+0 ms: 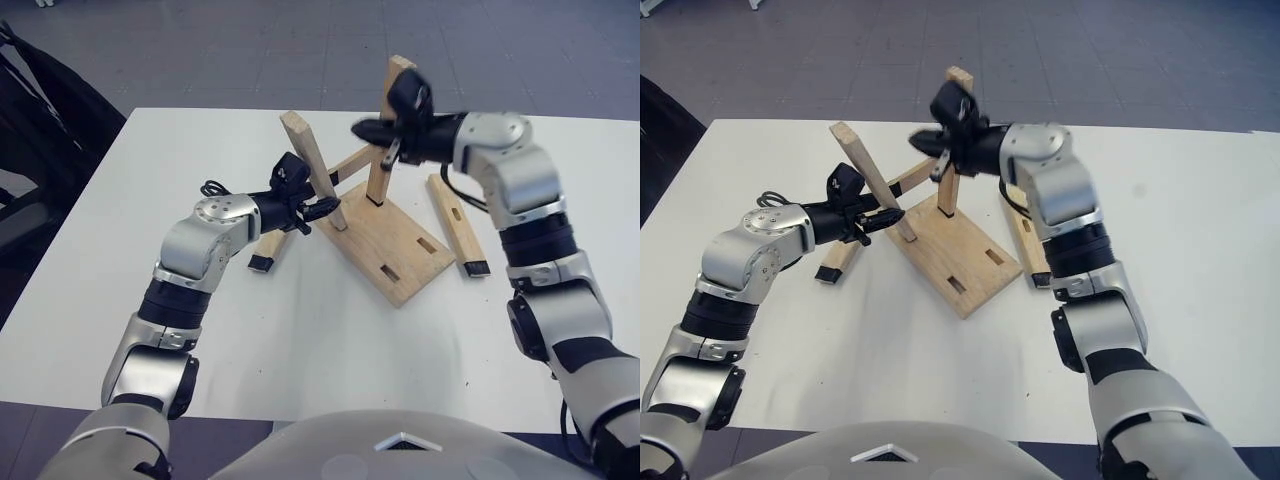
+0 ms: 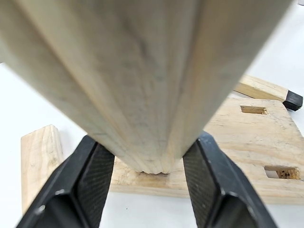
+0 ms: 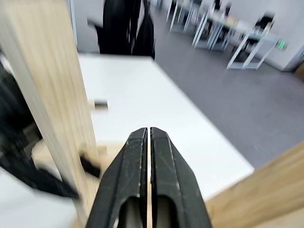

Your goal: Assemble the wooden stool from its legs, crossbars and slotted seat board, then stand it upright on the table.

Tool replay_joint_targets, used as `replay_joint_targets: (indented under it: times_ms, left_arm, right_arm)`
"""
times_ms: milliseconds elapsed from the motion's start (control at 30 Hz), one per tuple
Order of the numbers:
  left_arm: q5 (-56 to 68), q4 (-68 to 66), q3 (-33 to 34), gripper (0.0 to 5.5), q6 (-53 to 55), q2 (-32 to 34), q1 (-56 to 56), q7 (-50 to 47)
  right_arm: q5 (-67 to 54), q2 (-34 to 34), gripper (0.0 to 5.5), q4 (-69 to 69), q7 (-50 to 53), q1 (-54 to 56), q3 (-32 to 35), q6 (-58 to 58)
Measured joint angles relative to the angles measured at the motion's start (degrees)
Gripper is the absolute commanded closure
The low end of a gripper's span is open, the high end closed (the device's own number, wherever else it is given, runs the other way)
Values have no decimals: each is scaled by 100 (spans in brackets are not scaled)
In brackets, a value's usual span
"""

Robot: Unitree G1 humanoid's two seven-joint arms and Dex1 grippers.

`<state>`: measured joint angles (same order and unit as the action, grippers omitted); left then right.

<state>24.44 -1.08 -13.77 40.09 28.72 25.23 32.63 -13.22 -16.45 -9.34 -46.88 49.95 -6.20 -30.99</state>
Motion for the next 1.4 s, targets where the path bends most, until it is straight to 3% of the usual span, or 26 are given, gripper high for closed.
replay_joint_targets:
  times_ms: [100,200,367,467,567,700,833,1100,1233,1400]
  left_arm:
    - [0,-4,0,344,0,0,-4,-6]
    - [0,-15,1,344,-1,0,-3,-9]
    - [26,31,56,344,-12,3,21,51]
    - [9,28,43,344,-7,10,16,52]
    - [-6,25,26,344,-8,16,14,49]
    - [-38,25,-12,344,-9,47,20,91]
    - [-87,-20,-112,344,-8,139,134,264]
    - [65,146,62,344,-60,332,99,706]
    - [-4,-14,0,344,-57,228,2,664]
    - [-66,-27,-37,344,-57,146,23,586]
  right_arm:
    - [-429,-137,540,345,569,996,937,-189]
    - [1,-641,540,-657,939,1546,1078,582]
    - [1216,-1326,540,-3573,1356,1589,614,2425]
    - [2042,-1315,540,-5337,1857,1548,66,3590]
    - [2405,-1091,540,-6169,2322,1430,-122,4219]
    - [2706,-721,540,-6528,2654,1412,-269,4640]
    - [2899,-65,540,-6220,1804,1296,-742,5971]
    - [3426,-1071,540,-4908,1672,821,-1470,7436]
    - [3929,-1130,540,-4822,2071,762,-1697,7399]
    - [4452,-1242,540,-5960,2875,739,-1874,6584]
